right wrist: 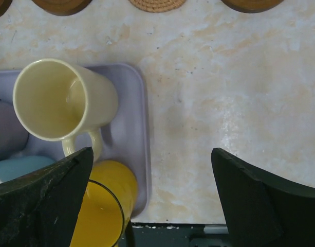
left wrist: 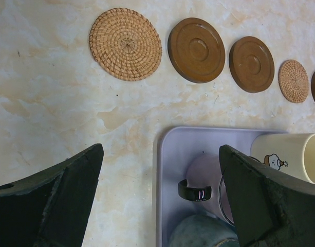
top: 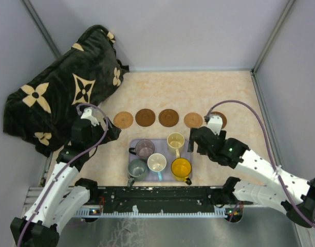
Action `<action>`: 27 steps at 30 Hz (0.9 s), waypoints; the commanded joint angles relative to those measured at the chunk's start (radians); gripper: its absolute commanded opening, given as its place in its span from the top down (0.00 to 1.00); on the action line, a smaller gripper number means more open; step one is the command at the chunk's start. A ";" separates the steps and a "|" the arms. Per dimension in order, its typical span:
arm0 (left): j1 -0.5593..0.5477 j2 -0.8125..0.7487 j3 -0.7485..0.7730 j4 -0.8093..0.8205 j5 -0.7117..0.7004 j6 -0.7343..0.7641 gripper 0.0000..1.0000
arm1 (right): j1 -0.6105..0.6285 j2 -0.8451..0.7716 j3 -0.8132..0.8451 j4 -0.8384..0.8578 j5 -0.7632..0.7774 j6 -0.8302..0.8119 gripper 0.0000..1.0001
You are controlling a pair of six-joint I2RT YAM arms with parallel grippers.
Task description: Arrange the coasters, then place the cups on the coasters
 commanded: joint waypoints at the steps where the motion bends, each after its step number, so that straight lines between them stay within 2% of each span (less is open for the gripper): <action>1: -0.003 0.011 0.001 0.031 0.002 -0.003 0.00 | 0.021 0.062 0.046 0.178 -0.001 -0.011 0.01; 7: -0.003 0.030 -0.008 0.039 0.005 -0.009 0.00 | 0.038 0.138 0.030 0.299 -0.092 -0.036 0.07; 18: -0.003 0.042 -0.012 0.044 0.005 -0.011 0.00 | 0.140 0.267 0.026 0.381 -0.123 -0.033 0.33; 27: -0.003 0.037 -0.012 0.039 -0.003 -0.012 0.00 | 0.159 0.293 -0.012 0.382 -0.152 0.000 0.37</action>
